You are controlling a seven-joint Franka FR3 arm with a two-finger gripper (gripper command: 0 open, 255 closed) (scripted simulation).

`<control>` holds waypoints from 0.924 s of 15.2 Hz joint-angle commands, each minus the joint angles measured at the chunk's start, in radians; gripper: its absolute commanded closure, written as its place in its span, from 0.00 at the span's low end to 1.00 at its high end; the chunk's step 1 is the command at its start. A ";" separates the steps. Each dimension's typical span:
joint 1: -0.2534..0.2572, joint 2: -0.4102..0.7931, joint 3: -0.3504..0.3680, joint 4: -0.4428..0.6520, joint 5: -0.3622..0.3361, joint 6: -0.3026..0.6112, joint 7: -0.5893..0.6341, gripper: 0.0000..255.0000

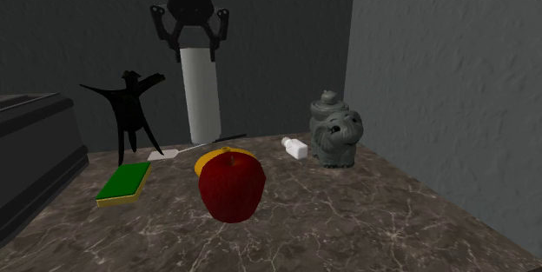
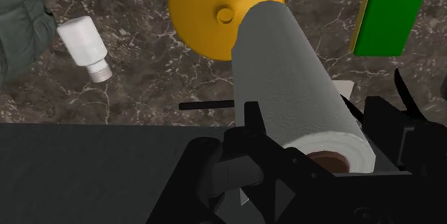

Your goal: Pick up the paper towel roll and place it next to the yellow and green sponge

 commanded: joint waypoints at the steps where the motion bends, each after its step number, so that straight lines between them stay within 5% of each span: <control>1: 0.026 -0.013 0.023 -0.023 -0.008 0.005 0.051 1.00; 6: 0.096 0.025 0.085 0.027 -0.042 -0.022 0.176 1.00; 14: 0.087 -0.027 0.079 -0.150 -0.027 0.105 0.180 1.00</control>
